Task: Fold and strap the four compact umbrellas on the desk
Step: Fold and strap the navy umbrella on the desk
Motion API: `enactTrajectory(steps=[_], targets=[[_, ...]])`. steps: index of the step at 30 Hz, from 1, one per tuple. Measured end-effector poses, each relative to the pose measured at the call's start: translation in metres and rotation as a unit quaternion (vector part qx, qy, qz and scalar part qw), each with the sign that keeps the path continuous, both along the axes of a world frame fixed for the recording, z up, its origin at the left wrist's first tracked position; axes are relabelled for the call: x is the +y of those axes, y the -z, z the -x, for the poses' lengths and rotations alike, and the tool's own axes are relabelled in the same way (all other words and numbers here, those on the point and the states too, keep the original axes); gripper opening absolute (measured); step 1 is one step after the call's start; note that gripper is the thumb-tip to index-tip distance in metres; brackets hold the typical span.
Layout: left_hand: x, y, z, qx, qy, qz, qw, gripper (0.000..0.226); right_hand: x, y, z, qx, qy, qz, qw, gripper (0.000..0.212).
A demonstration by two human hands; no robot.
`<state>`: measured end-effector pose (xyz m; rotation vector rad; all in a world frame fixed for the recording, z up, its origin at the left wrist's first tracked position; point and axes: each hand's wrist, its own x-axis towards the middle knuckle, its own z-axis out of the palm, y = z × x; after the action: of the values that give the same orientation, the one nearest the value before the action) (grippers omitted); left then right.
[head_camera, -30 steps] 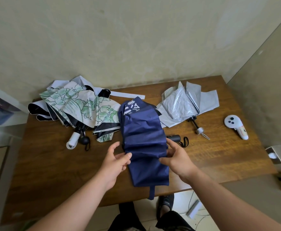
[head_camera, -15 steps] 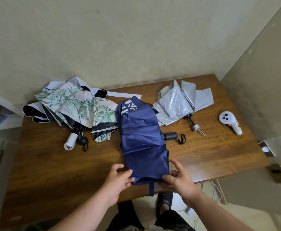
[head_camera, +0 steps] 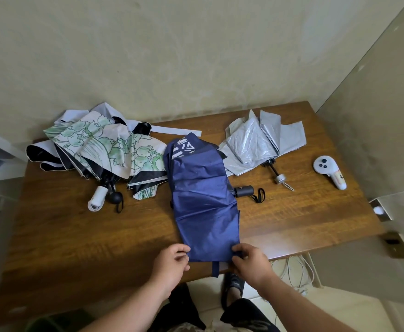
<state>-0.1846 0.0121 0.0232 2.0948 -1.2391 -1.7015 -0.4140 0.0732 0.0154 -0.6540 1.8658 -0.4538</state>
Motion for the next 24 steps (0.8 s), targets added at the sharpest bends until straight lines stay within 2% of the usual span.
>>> enactTrajectory(steps=[2,4,6,7,9,11,13,15,18,19,22,24], targets=[[0.001,0.006,-0.006,0.007,0.038,0.001,0.999,0.029,-0.001,-0.003,0.003,0.025,-0.050,-0.017,0.998,0.038],[-0.001,0.008,-0.012,-0.017,0.080,0.010,0.997,0.025,-0.002,-0.009,0.006,0.098,-0.121,-0.021,0.988,0.040],[-0.006,0.009,-0.016,-0.083,0.147,0.081,0.982,0.021,-0.006,-0.011,0.007,0.187,-0.190,0.032,0.963,0.037],[-0.009,0.009,-0.016,-0.132,0.199,0.150,0.959,0.020,-0.008,-0.012,0.005,0.220,-0.232,0.071,0.945,0.036],[-0.013,0.010,-0.015,-0.183,0.307,0.299,0.885,0.023,-0.012,-0.008,-0.004,0.258,-0.324,0.164,0.895,0.034],[-0.013,0.010,-0.010,-0.152,0.420,0.387,0.807,0.029,-0.016,-0.001,-0.016,0.272,-0.405,0.226,0.843,0.032],[-0.011,0.014,-0.005,-0.138,0.509,0.407,0.746,0.037,-0.020,0.006,-0.024,0.274,-0.460,0.222,0.815,0.033],[-0.010,0.012,-0.001,-0.176,0.575,0.370,0.709,0.049,-0.020,0.016,-0.023,0.277,-0.503,0.186,0.797,0.043],[-0.014,0.013,-0.012,-0.189,0.634,0.257,0.704,0.057,-0.014,0.027,-0.007,0.285,-0.535,0.137,0.784,0.062],[-0.015,0.016,-0.020,-0.189,0.635,0.268,0.699,0.055,-0.012,0.027,-0.001,0.283,-0.538,0.126,0.784,0.066],[-0.019,0.026,-0.043,-0.199,0.646,0.288,0.678,0.046,-0.008,0.026,0.020,0.287,-0.536,0.140,0.782,0.058],[-0.022,0.026,-0.050,-0.173,0.636,0.276,0.699,0.043,-0.008,0.025,0.032,0.293,-0.539,0.162,0.773,0.048]])
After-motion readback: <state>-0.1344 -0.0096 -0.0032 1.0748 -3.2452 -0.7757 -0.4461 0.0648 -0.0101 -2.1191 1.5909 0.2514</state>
